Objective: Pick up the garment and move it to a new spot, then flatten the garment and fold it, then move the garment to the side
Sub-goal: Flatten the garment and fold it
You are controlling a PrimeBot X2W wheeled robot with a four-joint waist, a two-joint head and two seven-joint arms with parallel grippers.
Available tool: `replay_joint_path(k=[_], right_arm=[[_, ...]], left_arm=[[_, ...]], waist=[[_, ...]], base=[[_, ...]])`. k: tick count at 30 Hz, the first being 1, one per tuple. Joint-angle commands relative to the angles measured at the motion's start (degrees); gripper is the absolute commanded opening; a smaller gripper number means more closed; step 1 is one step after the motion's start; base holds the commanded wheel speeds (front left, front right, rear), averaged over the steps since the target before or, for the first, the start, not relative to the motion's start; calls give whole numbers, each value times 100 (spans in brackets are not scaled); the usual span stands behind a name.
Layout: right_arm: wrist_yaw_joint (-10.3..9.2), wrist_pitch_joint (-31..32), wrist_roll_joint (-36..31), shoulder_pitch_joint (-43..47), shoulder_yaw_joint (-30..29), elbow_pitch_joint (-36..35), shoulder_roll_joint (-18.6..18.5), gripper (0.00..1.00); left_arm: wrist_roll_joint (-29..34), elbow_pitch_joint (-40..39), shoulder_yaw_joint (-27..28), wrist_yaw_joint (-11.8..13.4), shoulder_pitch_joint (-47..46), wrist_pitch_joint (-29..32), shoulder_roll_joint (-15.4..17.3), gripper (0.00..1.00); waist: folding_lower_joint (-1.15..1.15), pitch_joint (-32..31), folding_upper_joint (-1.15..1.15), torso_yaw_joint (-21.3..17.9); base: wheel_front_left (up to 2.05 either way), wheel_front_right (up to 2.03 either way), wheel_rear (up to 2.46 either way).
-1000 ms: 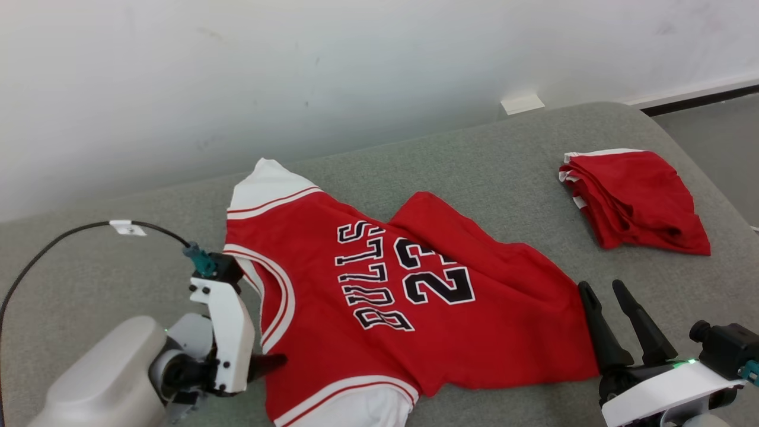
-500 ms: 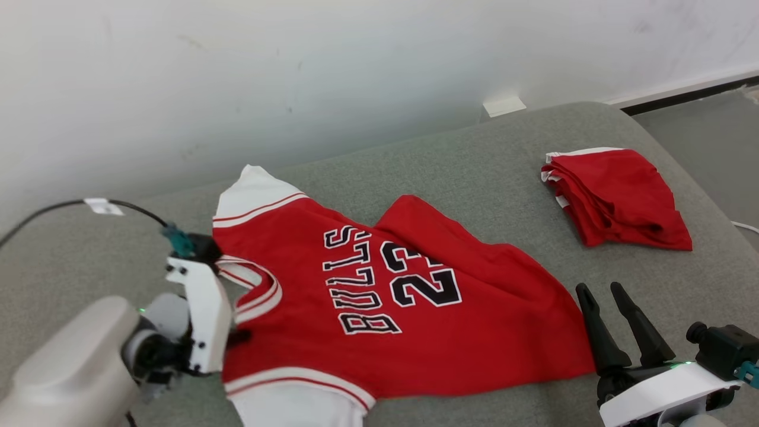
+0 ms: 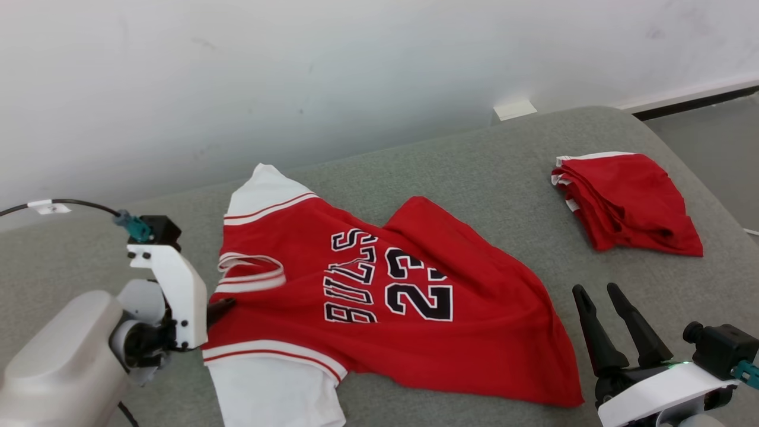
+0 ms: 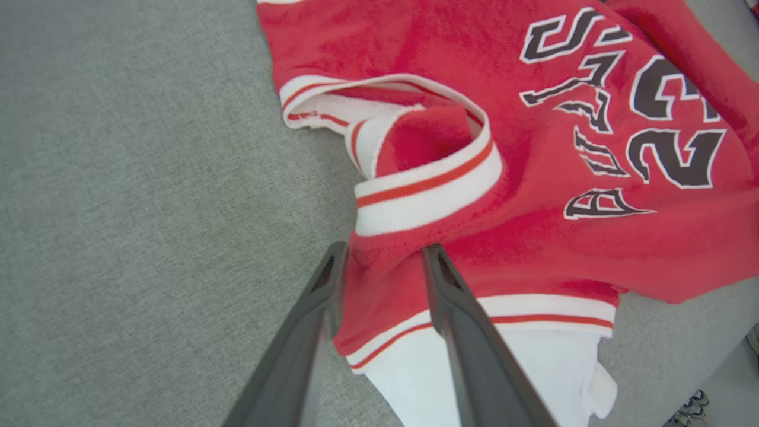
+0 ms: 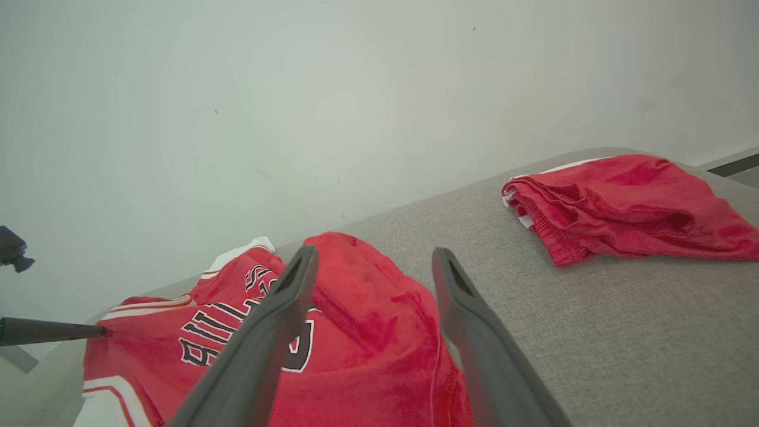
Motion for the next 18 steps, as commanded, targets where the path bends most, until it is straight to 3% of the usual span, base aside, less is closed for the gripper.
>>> replay_joint_path(k=[1, 8, 10, 11, 14, 18], right_arm=[[-11, -13, -27, -12, -21, 8, -43, 100], [-11, 0, -125, 147, 43, -39, -33, 100], [-11, -98, -275, 291, 64, -132, 66, 100], [-11, -98, -275, 291, 64, -132, 66, 100], [-11, -207, -611, 437, -137, -213, 123, 100], [-11, -254, -1054, 564, -445, -457, 291, 100]], left_arm=[[78, 65, 14, -47, -31, -163, 9, 100], [305, -37, -24, -173, 130, -996, 44, 100], [493, -296, 41, -121, 327, -1725, 116, 100], [493, -296, 41, -121, 327, -1725, 116, 100], [715, -682, 134, 117, 608, -2602, 168, 100], [894, -1267, 339, 642, 1089, -3495, 220, 100]], waist=[[0, -42, 0, 56], [0, -286, 0, 248], [0, -382, 0, 336], [0, -382, 0, 336], [0, -460, 0, 416], [0, -539, 0, 535]], base=[[0, 0, 0], [0, 0, 0], [0, 0, 0], [0, 0, 0], [0, 0, 0], [0, 0, 0]])
